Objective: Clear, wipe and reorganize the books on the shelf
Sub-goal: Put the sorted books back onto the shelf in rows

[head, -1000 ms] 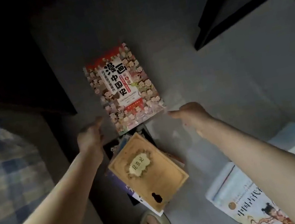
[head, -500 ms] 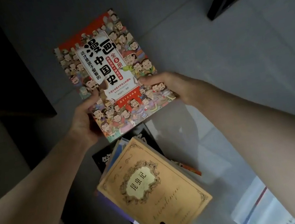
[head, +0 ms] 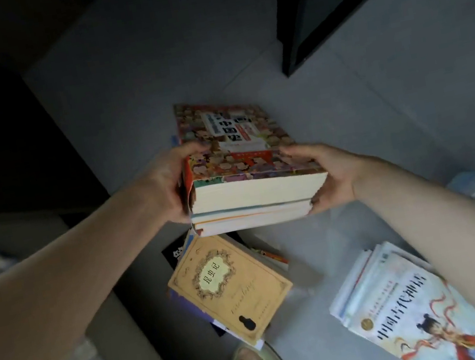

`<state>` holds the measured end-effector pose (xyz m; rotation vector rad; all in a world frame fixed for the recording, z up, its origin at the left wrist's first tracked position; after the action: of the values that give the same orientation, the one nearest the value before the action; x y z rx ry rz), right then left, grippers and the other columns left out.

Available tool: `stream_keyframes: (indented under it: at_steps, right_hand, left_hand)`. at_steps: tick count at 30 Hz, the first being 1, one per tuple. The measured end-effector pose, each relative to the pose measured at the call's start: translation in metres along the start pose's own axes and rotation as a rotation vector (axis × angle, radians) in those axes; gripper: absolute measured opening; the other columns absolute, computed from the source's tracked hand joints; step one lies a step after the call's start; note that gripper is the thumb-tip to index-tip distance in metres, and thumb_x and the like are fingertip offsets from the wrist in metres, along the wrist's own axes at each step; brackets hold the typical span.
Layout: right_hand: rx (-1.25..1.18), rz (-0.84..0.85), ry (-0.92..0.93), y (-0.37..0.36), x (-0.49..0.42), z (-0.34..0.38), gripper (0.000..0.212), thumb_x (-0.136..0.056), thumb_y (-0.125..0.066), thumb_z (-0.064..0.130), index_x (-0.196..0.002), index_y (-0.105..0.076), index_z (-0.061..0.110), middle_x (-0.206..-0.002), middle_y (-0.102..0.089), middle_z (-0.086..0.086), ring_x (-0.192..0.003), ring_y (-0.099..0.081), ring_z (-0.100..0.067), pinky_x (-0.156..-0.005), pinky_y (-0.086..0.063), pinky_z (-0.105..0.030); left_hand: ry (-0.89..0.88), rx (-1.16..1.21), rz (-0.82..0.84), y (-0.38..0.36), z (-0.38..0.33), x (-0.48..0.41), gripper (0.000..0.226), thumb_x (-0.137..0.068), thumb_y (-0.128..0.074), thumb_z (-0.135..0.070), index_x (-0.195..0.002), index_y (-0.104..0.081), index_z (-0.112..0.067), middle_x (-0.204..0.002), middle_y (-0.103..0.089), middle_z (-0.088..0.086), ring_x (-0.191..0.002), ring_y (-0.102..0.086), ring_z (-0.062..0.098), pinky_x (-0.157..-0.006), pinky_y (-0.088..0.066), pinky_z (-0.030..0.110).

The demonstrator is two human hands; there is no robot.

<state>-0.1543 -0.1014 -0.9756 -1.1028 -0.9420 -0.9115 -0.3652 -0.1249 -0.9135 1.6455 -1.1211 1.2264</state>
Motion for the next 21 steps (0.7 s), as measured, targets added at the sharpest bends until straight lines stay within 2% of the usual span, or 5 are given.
stream_keyframes:
  at_steps: [7,11,14,18,21]
  right_hand:
    - [-0.228,-0.026,-0.203,0.045,0.150,-0.072,0.062,-0.044,-0.085,0.040,-0.098,-0.067,0.013,-0.092,-0.070,-0.013,-0.094,-0.064,-0.029,-0.096,-0.046,-0.045]
    - [-0.179,-0.109,-0.259,0.071,0.244,-0.074,0.047,-0.052,-0.076,0.043,-0.086,-0.065,0.012,-0.079,-0.070,-0.012,-0.085,-0.063,-0.028,-0.088,-0.047,-0.043]
    - [-0.125,-0.154,-0.251,0.081,0.314,-0.068,0.045,-0.058,-0.072,0.047,-0.088,-0.064,0.014,-0.080,-0.069,-0.012,-0.083,-0.064,-0.029,-0.090,-0.046,-0.044]
    - [-0.150,-0.155,-0.159,0.075,0.427,-0.043,0.038,-0.074,-0.066,0.050,-0.085,-0.066,0.013,-0.074,-0.071,-0.010,-0.060,-0.069,-0.025,-0.068,-0.052,-0.034]
    - [-0.207,-0.152,0.052,0.061,0.509,-0.021,0.034,-0.066,-0.069,0.042,-0.085,-0.068,0.013,-0.081,-0.074,-0.009,-0.064,-0.070,-0.024,-0.069,-0.053,-0.034]
  left_hand:
    - [0.246,-0.169,0.026,-0.073,0.040,0.119,0.066,-0.050,-0.081,-0.033,-0.108,-0.064,-0.008,-0.097,-0.072,0.018,-0.093,-0.068,0.036,-0.095,-0.048,0.051]
    - [0.355,-0.188,0.061,-0.109,0.061,0.190,0.056,-0.063,-0.077,-0.040,-0.108,-0.064,-0.008,-0.098,-0.073,0.015,-0.095,-0.068,0.035,-0.097,-0.046,0.049]
    - [0.404,-0.171,0.149,-0.133,0.064,0.243,0.056,-0.067,-0.073,-0.044,-0.109,-0.065,-0.009,-0.103,-0.072,0.014,-0.098,-0.067,0.032,-0.099,-0.045,0.047]
    - [0.313,-0.157,0.275,-0.159,0.037,0.338,0.072,-0.057,-0.077,-0.040,-0.121,-0.060,-0.011,-0.108,-0.071,0.014,-0.101,-0.066,0.033,-0.098,-0.046,0.047]
    - [0.133,-0.135,0.338,-0.172,0.008,0.409,0.077,-0.055,-0.079,-0.034,-0.125,-0.058,-0.012,-0.111,-0.070,0.014,-0.103,-0.067,0.033,-0.096,-0.048,0.049]
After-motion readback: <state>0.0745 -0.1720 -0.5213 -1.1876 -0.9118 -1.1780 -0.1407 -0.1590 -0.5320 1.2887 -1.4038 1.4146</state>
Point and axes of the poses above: each hand's wrist, its own x-axis away from the middle knuckle, its own y-axis out of the back of the hand, z = x × y, the point moved 5 cm from there along -x, towards the middle knuckle
